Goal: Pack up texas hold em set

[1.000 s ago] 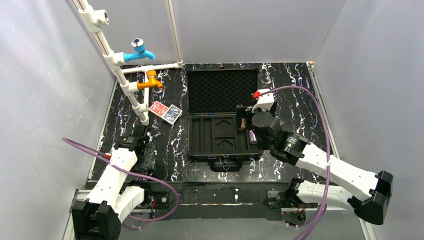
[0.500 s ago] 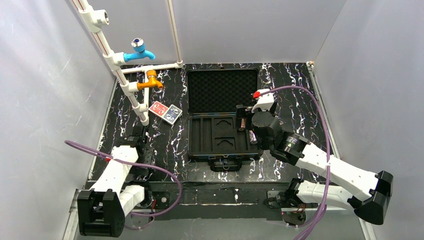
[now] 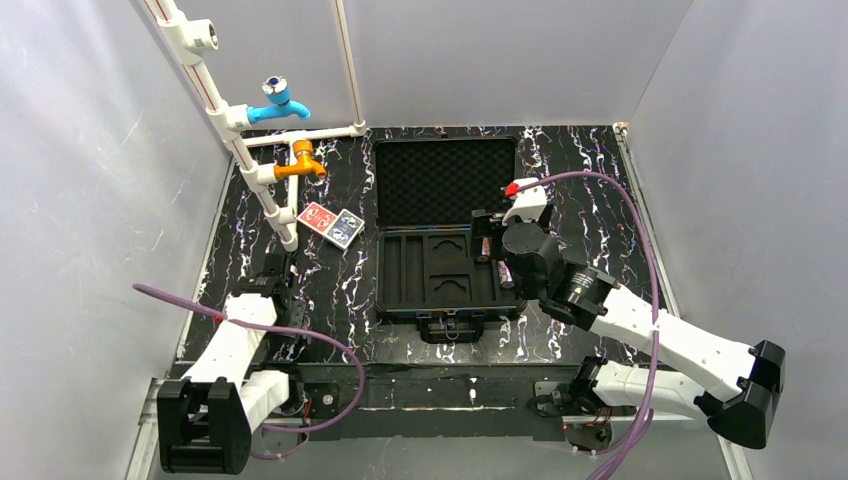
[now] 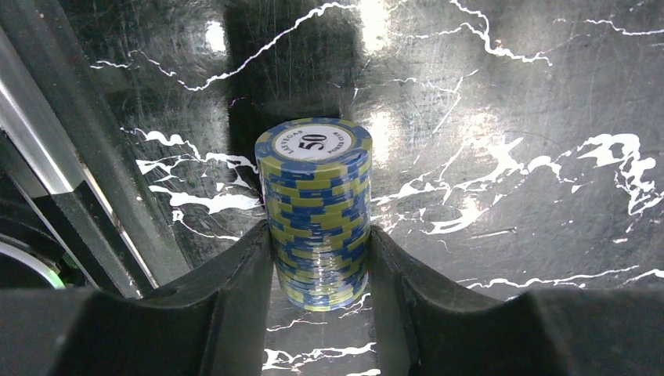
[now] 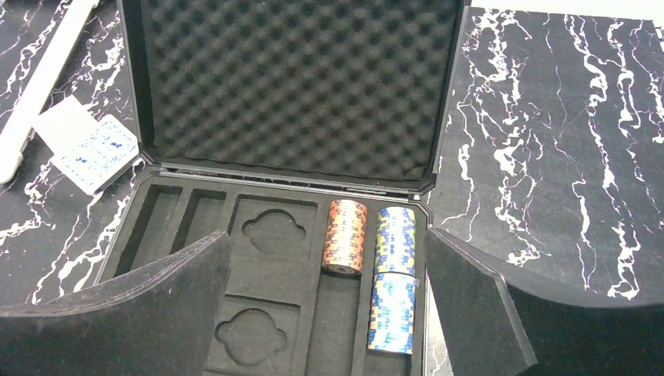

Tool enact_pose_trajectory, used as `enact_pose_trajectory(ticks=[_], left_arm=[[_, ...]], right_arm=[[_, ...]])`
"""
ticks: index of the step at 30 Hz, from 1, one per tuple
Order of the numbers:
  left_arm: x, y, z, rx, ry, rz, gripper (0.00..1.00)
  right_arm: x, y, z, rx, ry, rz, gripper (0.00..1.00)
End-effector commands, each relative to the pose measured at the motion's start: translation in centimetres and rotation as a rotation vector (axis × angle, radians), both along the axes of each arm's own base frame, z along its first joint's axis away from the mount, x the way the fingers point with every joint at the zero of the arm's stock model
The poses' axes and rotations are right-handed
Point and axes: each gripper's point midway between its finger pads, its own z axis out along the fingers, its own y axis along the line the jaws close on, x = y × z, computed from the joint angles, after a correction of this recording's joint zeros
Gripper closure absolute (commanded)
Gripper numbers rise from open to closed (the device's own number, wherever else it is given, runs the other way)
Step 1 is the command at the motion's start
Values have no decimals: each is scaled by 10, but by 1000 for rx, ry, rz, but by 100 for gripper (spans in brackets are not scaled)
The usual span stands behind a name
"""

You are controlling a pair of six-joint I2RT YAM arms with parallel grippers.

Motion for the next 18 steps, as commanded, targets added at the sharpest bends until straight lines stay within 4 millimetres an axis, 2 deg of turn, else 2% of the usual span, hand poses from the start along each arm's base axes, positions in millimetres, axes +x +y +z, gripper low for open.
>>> enact_pose_trajectory(ticks=[1, 5, 10, 18], left_arm=[[-4, 1, 1, 8, -30, -72, 100], [0, -2, 13, 7, -59, -219, 100], [5, -16, 24, -39, -98, -394, 100], [7, -38, 38, -125, -165, -608, 100]], right_arm=[[0, -1, 1, 5, -1, -12, 0], [1, -4, 0, -1, -1, -35, 0], [3, -13, 3, 24, -12, -90, 0], [1, -6, -3, 32, 12, -69, 0]])
